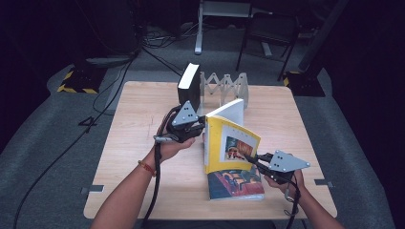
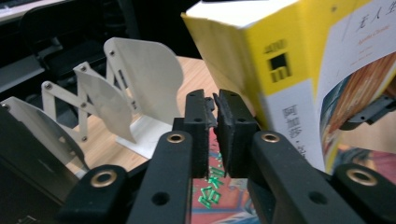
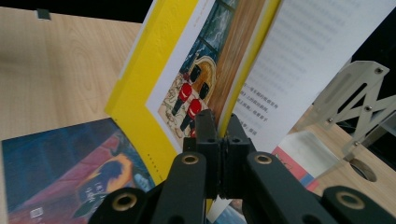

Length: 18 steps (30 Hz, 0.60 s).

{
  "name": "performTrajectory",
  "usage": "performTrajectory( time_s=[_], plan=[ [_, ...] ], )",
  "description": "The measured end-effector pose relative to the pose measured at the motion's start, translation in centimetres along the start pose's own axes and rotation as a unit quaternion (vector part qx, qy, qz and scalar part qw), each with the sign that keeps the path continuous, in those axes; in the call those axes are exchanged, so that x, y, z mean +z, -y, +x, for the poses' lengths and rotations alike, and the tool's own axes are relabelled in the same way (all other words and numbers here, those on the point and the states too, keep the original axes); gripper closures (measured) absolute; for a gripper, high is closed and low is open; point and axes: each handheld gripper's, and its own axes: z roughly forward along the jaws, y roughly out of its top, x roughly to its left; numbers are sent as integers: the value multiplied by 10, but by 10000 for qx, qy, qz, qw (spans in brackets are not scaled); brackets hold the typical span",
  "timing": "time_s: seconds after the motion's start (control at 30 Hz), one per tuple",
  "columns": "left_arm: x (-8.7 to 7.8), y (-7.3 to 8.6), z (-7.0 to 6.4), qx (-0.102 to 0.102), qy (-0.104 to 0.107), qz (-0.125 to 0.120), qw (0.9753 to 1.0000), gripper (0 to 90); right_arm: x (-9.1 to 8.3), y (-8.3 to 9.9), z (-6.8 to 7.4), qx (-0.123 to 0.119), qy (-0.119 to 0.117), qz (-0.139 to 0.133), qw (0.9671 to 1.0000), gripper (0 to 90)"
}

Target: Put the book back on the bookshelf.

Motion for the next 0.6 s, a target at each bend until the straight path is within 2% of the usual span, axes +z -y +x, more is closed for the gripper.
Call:
performTrajectory(
  time_s=[0.1, 0.2, 0.33, 0.4, 0.47, 0.57, 0.6],
  plan=[
    [-5, 4, -9, 107, 18, 23, 9999, 761, -4, 1, 4, -79, -44, 2, 10000, 886],
    [-7, 8, -12, 68, -10, 74, 9999, 672, -5, 2, 6, -101, -39, 4, 9999, 886],
    [-13, 23, -16, 56, -43, 187, 9998, 622, -6, 2, 8, -195, -62, -4, 9998, 886],
    [-14, 33, -18, -21, 19, 217, 9998, 620, -6, 2, 9, -203, -59, -5, 9998, 886],
    [-15, 43, -21, 39, 24, 367, 9993, 583, -7, 2, 9, -221, -54, -11, 9997, 886],
    [-15, 61, -27, -37, 176, 505, 9986, 555, -7, 2, 10, -229, -64, -10, 9997, 887],
    [-15, 61, -27, -37, 176, 505, 9986, 551, -7, 2, 10, -229, -64, -10, 9997, 887]
  ],
)
